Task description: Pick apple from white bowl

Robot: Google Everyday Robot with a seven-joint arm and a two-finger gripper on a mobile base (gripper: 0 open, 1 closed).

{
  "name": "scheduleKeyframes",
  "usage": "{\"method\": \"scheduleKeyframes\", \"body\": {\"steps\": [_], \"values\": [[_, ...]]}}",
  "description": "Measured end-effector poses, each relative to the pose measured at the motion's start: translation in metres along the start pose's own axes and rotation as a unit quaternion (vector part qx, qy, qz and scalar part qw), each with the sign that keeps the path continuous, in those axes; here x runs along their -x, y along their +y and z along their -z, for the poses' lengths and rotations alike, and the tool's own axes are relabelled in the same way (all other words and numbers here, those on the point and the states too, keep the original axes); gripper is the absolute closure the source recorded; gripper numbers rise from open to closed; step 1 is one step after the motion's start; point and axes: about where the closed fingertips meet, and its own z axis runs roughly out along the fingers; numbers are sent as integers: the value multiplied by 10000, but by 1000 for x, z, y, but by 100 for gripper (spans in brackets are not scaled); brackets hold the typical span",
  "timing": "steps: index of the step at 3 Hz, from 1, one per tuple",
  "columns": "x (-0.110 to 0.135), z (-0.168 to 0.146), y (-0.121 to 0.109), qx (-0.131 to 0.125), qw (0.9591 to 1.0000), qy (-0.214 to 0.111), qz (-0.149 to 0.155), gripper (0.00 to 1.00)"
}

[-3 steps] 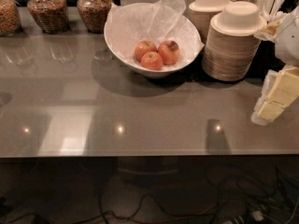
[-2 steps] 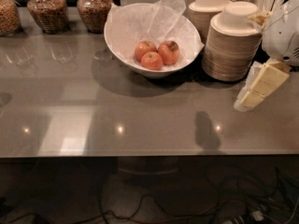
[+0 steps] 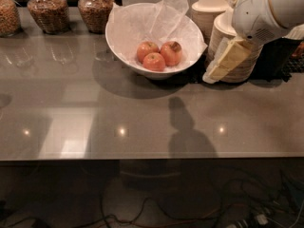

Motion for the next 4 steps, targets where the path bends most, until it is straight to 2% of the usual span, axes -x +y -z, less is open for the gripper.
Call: {"method": "scheduleKeyframes", "body": {"steps": [1,3,4], "values": [[17,-29,-26,-52,9998,-49,168,0],[29,-96,-76,-44,9980,224,589,0],[32,-99,-78,-55,9977,227,637,0]]}}
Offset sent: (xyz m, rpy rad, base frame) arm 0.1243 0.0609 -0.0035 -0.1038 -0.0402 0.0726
